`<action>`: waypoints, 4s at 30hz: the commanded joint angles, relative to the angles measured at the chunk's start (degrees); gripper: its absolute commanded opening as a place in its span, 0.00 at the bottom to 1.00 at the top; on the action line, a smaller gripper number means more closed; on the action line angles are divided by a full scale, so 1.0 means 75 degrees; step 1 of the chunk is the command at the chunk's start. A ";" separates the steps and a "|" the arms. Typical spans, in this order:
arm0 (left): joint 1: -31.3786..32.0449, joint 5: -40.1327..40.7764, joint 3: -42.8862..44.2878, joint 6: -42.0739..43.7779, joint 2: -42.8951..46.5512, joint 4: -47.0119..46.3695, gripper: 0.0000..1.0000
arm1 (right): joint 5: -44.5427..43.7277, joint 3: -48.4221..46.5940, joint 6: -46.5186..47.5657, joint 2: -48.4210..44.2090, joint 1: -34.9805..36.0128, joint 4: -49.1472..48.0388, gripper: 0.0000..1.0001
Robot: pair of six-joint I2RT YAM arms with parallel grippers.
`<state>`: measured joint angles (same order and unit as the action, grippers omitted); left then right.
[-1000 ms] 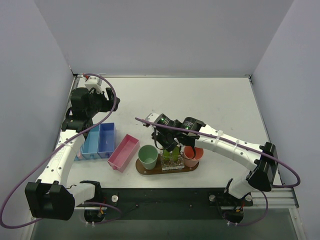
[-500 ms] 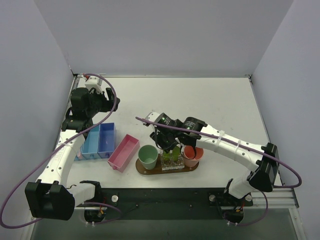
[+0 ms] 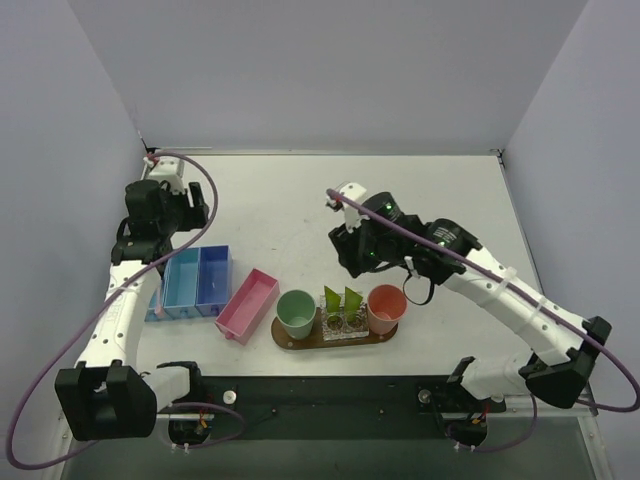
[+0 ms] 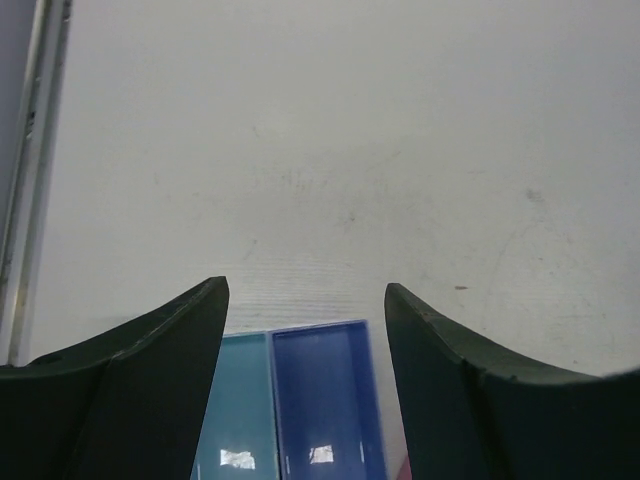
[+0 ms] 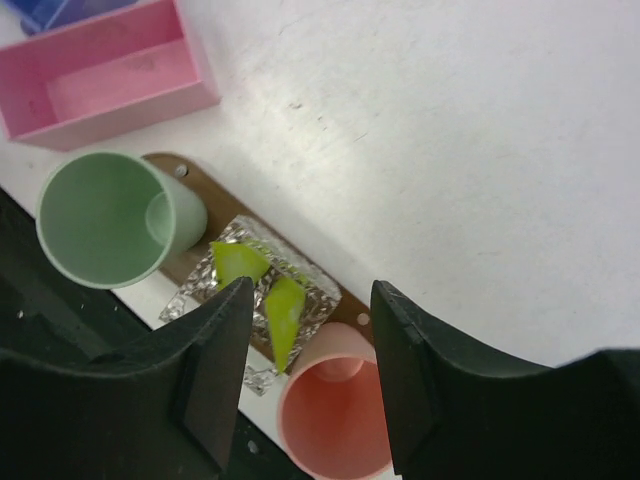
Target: Prepare toiletry sets of a toothbrush and toothpaste on the tray
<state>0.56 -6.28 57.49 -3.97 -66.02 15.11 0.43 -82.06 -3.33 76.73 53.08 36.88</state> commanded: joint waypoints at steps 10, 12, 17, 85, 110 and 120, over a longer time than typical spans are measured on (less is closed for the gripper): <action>-0.1820 0.1868 -0.0483 0.0749 -0.0020 0.2027 0.63 | 0.1712 0.0980 0.0140 -0.1980 -0.2940 -0.1378 0.48; -0.1821 0.1893 -0.0179 0.0693 -0.0197 0.2412 0.61 | 0.2028 0.1074 0.0011 -0.2039 -0.3081 -0.1531 0.48; -0.1820 0.2484 0.0396 -0.0885 -0.0257 0.3339 0.67 | 0.2240 0.1262 -0.0036 -0.2063 -0.3257 -0.1812 0.49; -0.6391 0.0217 -0.3611 -0.4956 0.2544 0.1770 0.52 | 0.2873 0.1297 -0.0434 -0.1910 -0.3351 -0.1519 0.47; -0.5384 0.1657 -0.1843 -0.3387 0.2475 0.2637 0.00 | 0.2931 0.1274 -0.0470 -0.1863 -0.3269 -0.1578 0.47; -0.4188 0.1636 -0.0963 -0.2109 0.2240 0.2532 0.00 | 0.2943 0.1180 -0.0575 -0.1875 -0.3210 -0.1765 0.47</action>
<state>-32.60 5.98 46.68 -25.32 -49.34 35.51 21.50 -72.62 -7.31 63.24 28.23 25.65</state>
